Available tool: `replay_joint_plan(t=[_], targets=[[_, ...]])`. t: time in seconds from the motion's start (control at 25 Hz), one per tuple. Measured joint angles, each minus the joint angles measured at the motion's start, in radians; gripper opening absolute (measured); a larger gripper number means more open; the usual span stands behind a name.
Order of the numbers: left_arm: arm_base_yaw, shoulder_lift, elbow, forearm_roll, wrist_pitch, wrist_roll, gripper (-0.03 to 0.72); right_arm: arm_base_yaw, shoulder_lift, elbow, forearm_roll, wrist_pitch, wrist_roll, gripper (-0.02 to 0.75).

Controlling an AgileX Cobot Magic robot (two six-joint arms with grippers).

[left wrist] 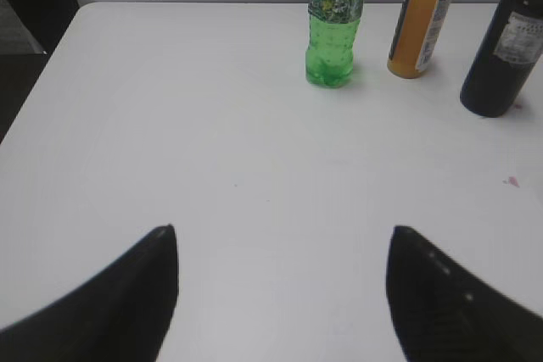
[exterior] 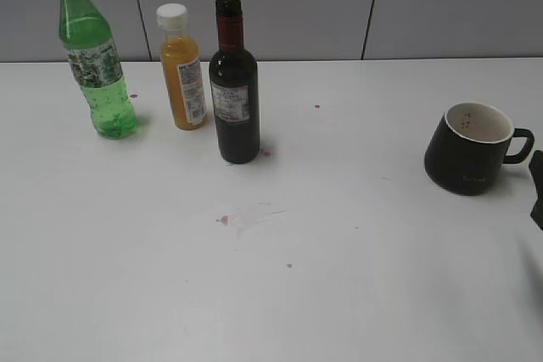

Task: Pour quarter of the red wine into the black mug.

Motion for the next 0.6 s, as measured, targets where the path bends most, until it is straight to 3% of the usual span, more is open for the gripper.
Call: replay_joint_plan(t=[0.16, 0.28, 0.36, 0.6], targets=[[0.000, 0.000, 0.000, 0.000, 0.000, 0.000, 0.571, -0.029, 0.077, 0.001, -0.019, -0.008, 0.028, 0.619], [0.000, 0.000, 0.000, 0.000, 0.000, 0.000, 0.571, -0.102, 0.080, 0.001, -0.091, -0.010, 0.035, 0.620], [0.000, 0.000, 0.000, 0.000, 0.000, 0.000, 0.571, -0.184, 0.082, 0.001, -0.187, -0.013, 0.052, 0.620], [0.000, 0.000, 0.000, 0.000, 0.000, 0.000, 0.571, -0.539, 0.130, -0.047, -0.652, -0.016, 0.156, 0.620]])
